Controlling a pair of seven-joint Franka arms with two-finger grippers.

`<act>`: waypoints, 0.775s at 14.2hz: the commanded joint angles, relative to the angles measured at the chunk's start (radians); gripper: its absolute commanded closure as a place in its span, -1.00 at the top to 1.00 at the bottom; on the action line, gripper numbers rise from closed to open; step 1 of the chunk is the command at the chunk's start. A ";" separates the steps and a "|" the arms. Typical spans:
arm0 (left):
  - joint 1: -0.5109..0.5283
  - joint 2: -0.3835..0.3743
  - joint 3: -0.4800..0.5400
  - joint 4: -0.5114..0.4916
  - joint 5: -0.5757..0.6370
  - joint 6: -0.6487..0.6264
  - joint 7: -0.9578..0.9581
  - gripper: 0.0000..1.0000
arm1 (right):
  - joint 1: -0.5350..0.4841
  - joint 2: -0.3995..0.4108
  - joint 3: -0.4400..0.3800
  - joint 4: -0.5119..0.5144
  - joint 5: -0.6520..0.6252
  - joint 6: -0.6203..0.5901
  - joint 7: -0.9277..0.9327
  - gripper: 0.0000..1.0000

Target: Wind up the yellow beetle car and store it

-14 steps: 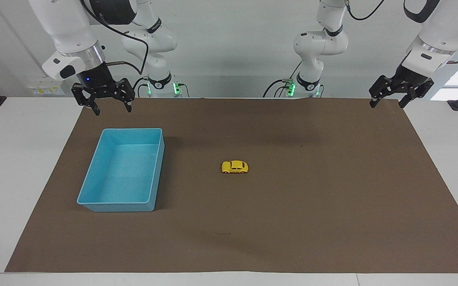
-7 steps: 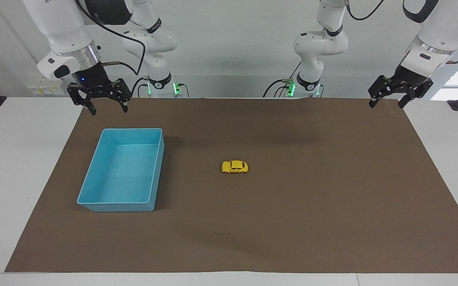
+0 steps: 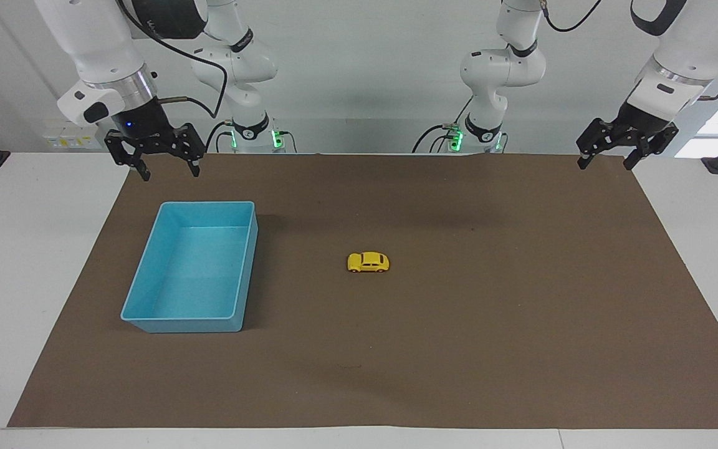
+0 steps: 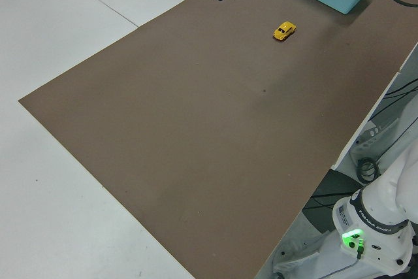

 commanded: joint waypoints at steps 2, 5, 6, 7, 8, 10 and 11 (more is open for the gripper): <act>-0.009 -0.009 0.005 -0.008 -0.001 0.013 -0.004 1.00 | -0.005 -0.006 -0.001 0.000 0.022 0.003 0.023 1.00; -0.012 -0.006 0.004 -0.013 -0.003 0.013 -0.004 1.00 | -0.007 -0.006 -0.001 0.000 0.022 0.004 0.023 1.00; -0.018 -0.006 0.002 -0.018 -0.003 0.016 -0.016 1.00 | -0.007 -0.006 -0.001 0.000 0.022 0.004 0.023 1.00; -0.022 -0.004 0.002 -0.019 -0.003 0.022 -0.033 1.00 | -0.007 -0.006 -0.001 0.000 0.022 0.004 0.023 1.00; -0.024 -0.003 0.002 -0.019 -0.003 0.028 -0.040 1.00 | -0.007 -0.006 0.000 0.000 0.022 0.004 0.023 1.00; -0.038 0.002 0.001 -0.033 -0.003 0.033 -0.053 1.00 | -0.007 -0.006 -0.001 0.000 0.022 0.003 0.023 1.00; -0.048 0.002 0.001 -0.042 -0.003 0.043 -0.075 1.00 | -0.007 -0.006 -0.001 0.000 0.022 0.003 0.023 1.00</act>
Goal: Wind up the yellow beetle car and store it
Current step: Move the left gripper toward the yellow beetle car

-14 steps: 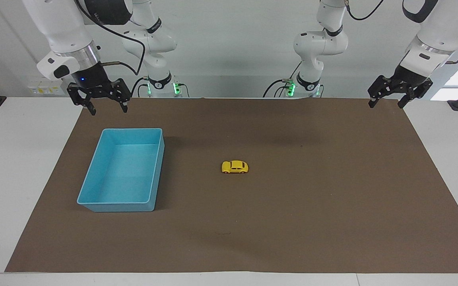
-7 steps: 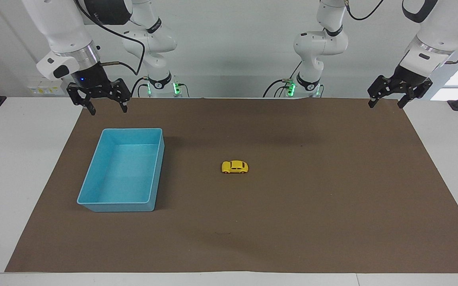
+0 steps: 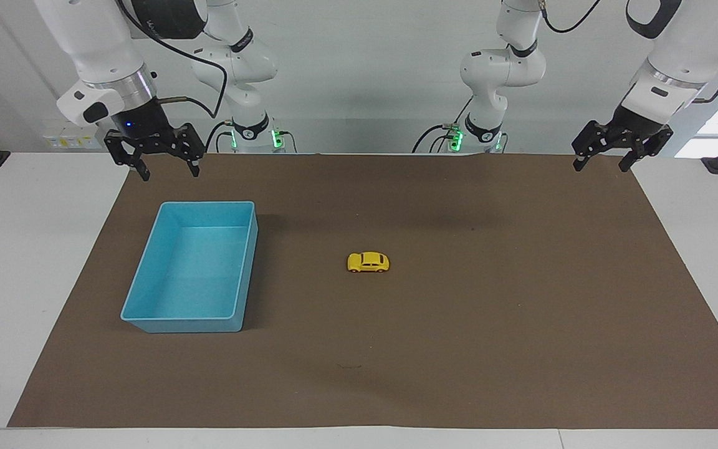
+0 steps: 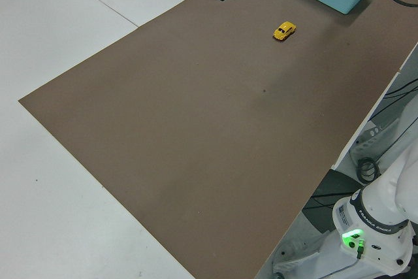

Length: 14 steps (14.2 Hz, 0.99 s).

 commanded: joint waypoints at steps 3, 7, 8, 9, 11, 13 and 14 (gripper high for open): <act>-0.040 0.000 0.009 -0.039 -0.004 0.058 -0.090 1.00 | -0.006 -0.006 -0.001 0.000 0.021 0.004 0.023 1.00; -0.065 0.000 0.009 -0.066 -0.004 0.089 -0.240 1.00 | -0.006 -0.006 -0.001 0.000 0.021 0.004 0.023 1.00; -0.075 0.001 0.009 -0.069 -0.004 0.092 -0.275 1.00 | -0.006 -0.006 -0.001 0.000 0.021 0.004 0.023 1.00; -0.082 0.009 0.007 -0.077 -0.005 0.103 -0.317 1.00 | -0.006 -0.006 -0.001 0.000 0.021 0.004 0.023 1.00; -0.103 0.015 0.009 -0.080 -0.005 0.126 -0.433 1.00 | -0.006 -0.006 -0.001 0.000 0.021 0.004 0.023 1.00; -0.106 0.017 0.007 -0.088 -0.008 0.138 -0.571 1.00 | -0.006 -0.006 -0.001 0.000 0.021 0.004 0.023 1.00; -0.108 0.017 0.007 -0.091 -0.025 0.147 -0.646 1.00 | -0.006 -0.006 -0.001 0.000 0.021 0.004 0.023 1.00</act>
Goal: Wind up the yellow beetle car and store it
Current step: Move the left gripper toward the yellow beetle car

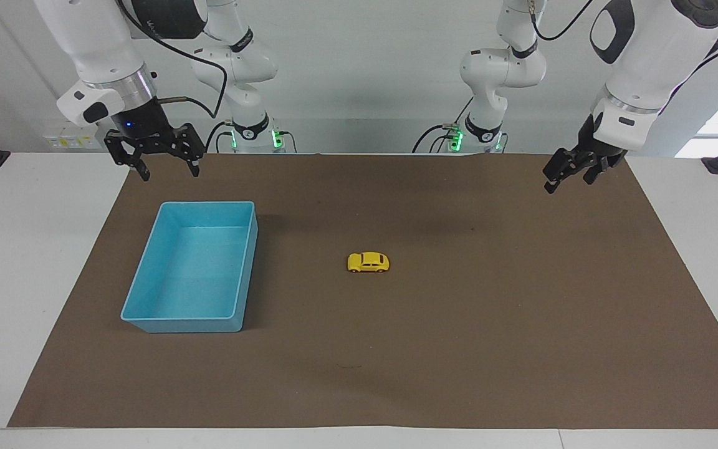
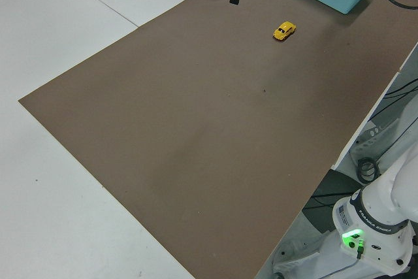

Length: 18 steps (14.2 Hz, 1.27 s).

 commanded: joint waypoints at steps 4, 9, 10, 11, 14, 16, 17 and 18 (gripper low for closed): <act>-0.016 -0.010 0.012 -0.036 -0.037 0.060 -0.359 1.00 | -0.008 -0.006 -0.001 0.000 0.021 0.004 0.023 1.00; -0.040 -0.010 0.014 -0.061 -0.057 0.098 -0.645 1.00 | -0.008 -0.006 -0.001 -0.001 0.021 0.004 0.023 1.00; -0.042 0.000 0.014 -0.061 -0.057 0.121 -0.720 1.00 | -0.008 -0.007 -0.001 -0.001 0.021 0.004 0.023 1.00; -0.045 0.010 0.012 -0.059 -0.057 0.129 -0.819 1.00 | -0.009 -0.007 -0.001 -0.001 0.021 0.004 0.023 1.00; -0.091 0.022 0.012 -0.052 -0.056 0.145 -1.030 1.00 | -0.009 -0.010 -0.001 -0.004 0.021 0.004 0.023 1.00; -0.126 0.023 0.012 -0.044 -0.056 0.137 -1.126 1.00 | -0.009 -0.010 -0.001 -0.004 0.021 0.003 0.023 1.00; -0.158 0.024 0.014 -0.044 -0.051 0.137 -1.192 1.00 | -0.009 -0.010 -0.001 -0.004 0.021 0.004 0.023 1.00; -0.177 0.024 0.014 -0.041 -0.047 0.132 -1.239 1.00 | -0.009 -0.012 -0.001 -0.004 0.021 0.001 0.023 1.00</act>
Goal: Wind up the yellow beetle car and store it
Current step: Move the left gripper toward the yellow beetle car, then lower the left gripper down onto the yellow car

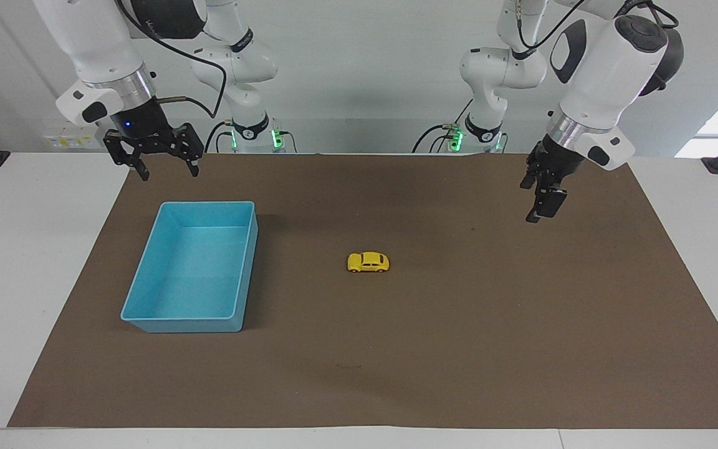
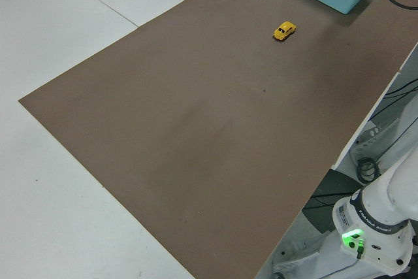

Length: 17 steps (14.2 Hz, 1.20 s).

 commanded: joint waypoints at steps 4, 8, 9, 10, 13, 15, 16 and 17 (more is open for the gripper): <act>-0.103 0.029 0.015 0.024 0.000 0.003 -0.252 1.00 | -0.008 -0.011 0.000 -0.004 0.021 0.001 0.023 1.00; -0.158 0.111 0.015 0.070 0.006 0.011 -0.389 1.00 | -0.008 -0.011 0.000 -0.006 0.021 -0.002 0.023 1.00; -0.180 0.134 0.015 0.088 0.005 0.011 -0.418 1.00 | -0.008 -0.011 0.000 -0.006 0.021 -0.002 0.023 1.00; -0.195 0.154 0.015 0.104 0.003 0.014 -0.450 1.00 | -0.008 -0.011 0.000 -0.006 0.021 -0.002 0.023 1.00; -0.270 0.283 0.016 0.195 0.005 0.015 -0.532 1.00 | -0.008 -0.011 0.000 -0.006 0.021 0.000 0.023 1.00; -0.290 0.305 0.015 0.199 0.000 0.052 -0.543 1.00 | -0.008 -0.011 0.000 -0.006 0.021 0.000 0.023 1.00; -0.293 0.305 0.013 0.199 -0.006 0.066 -0.544 1.00 | -0.008 -0.011 0.000 -0.006 0.021 0.000 0.023 1.00; -0.305 0.308 0.013 0.197 -0.009 0.077 -0.549 1.00 | -0.008 -0.011 0.000 -0.006 0.021 0.000 0.023 1.00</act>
